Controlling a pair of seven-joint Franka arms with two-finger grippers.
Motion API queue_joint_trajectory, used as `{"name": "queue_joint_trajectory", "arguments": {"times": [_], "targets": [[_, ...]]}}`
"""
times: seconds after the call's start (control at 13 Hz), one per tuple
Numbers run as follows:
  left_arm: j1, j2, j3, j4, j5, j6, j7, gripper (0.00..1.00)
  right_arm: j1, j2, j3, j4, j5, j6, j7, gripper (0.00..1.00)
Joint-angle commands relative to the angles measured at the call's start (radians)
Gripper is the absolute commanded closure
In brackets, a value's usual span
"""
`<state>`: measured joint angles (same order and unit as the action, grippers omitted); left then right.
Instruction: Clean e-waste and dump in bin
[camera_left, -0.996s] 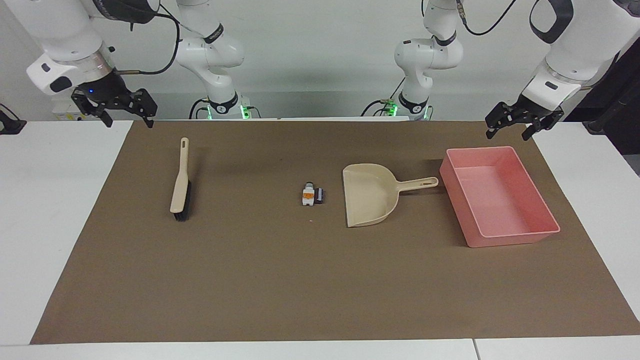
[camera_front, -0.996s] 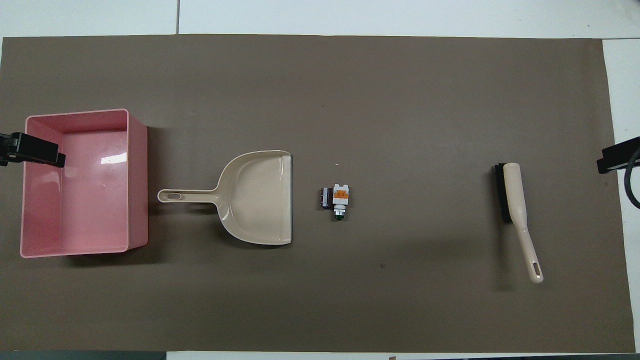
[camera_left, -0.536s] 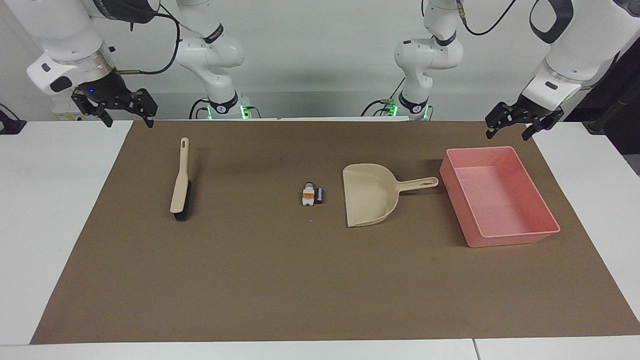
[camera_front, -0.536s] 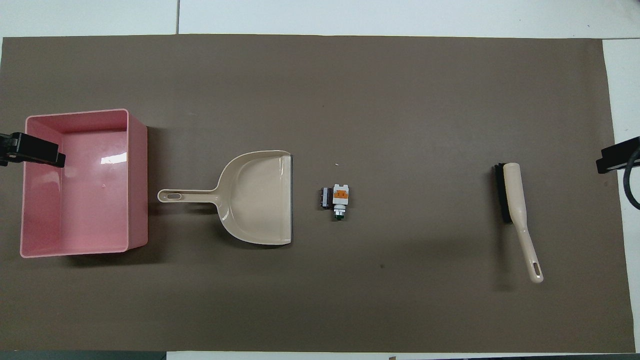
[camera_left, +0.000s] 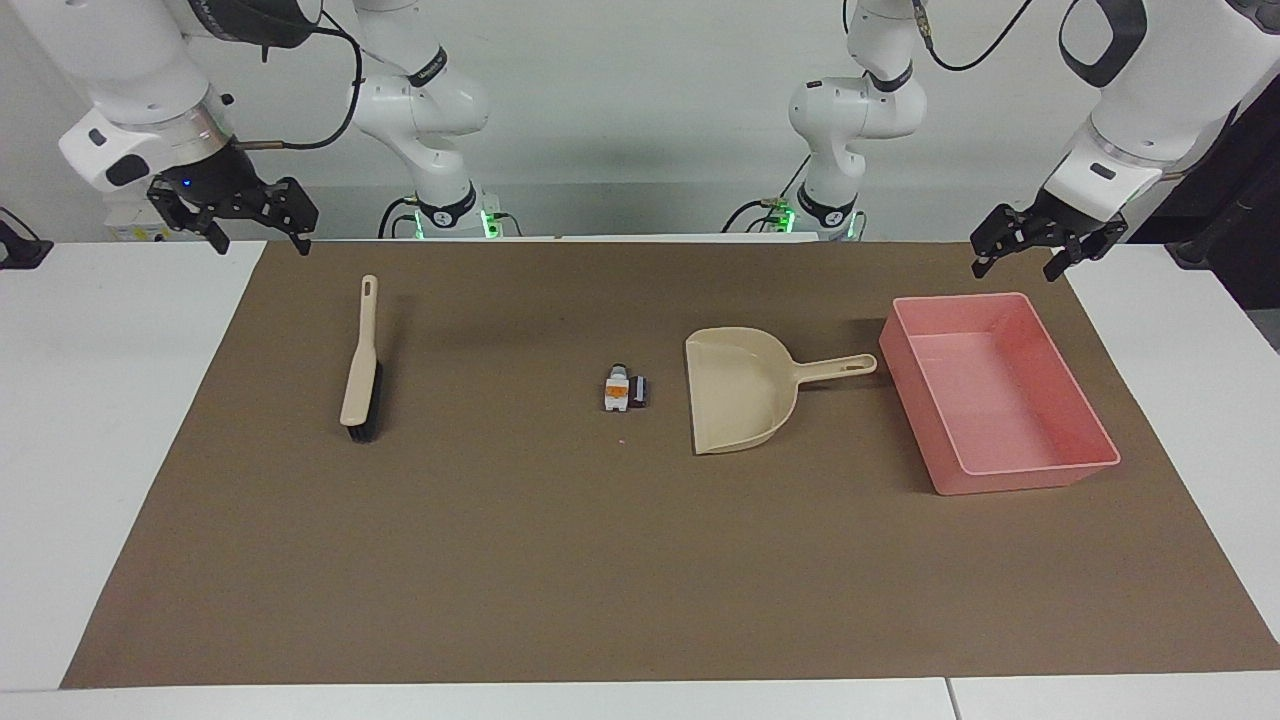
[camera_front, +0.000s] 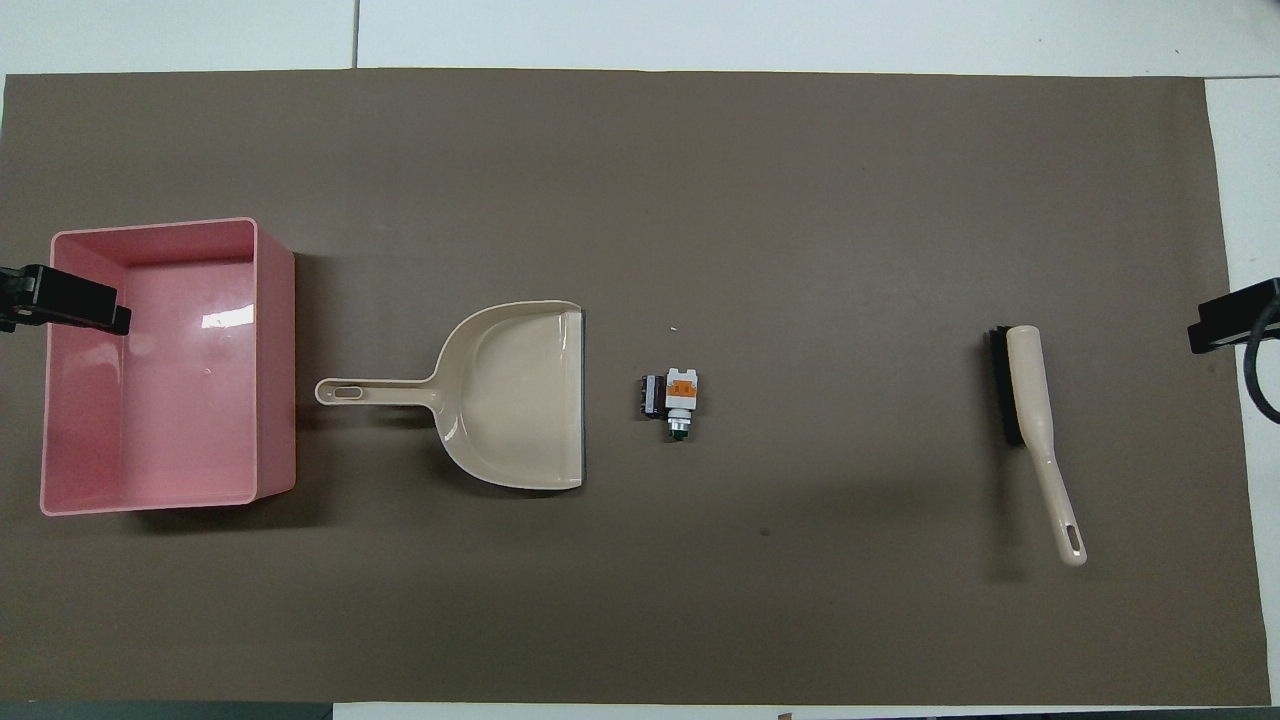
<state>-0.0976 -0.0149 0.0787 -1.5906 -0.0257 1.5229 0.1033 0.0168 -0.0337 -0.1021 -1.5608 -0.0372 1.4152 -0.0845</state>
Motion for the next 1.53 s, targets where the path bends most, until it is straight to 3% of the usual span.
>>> {"name": "queue_joint_trajectory", "arguments": {"times": [0.0, 0.23, 0.61, 0.92, 1.3, 1.46], "targets": [[0.012, -0.028, -0.008, -0.031, -0.003, 0.006, 0.007, 0.0, -0.018, -0.092, 0.001, -0.166, 0.062, 0.037, 0.011, 0.01], [0.012, -0.028, -0.008, -0.031, -0.003, 0.006, 0.007, 0.0, -0.011, -0.185, -0.001, -0.371, 0.063, 0.177, 0.005, 0.01], [0.012, -0.028, -0.008, -0.031, -0.003, 0.006, 0.007, 0.0, -0.015, -0.267, -0.001, -0.602, 0.062, 0.304, -0.037, 0.01], [-0.016, -0.028, -0.029, -0.035, -0.003, 0.028, 0.022, 0.0, -0.023, -0.249, -0.002, -0.737, 0.06, 0.433, -0.075, 0.01], [-0.077, -0.072, -0.031, -0.139, -0.005, 0.117, 0.439, 0.01, -0.075, -0.232, -0.004, -0.853, 0.06, 0.53, -0.127, 0.02], [-0.103, -0.12, -0.031, -0.239, -0.005, 0.187, 0.612, 0.01, -0.087, -0.22, -0.004, -0.901, 0.06, 0.577, -0.135, 0.03]]}}
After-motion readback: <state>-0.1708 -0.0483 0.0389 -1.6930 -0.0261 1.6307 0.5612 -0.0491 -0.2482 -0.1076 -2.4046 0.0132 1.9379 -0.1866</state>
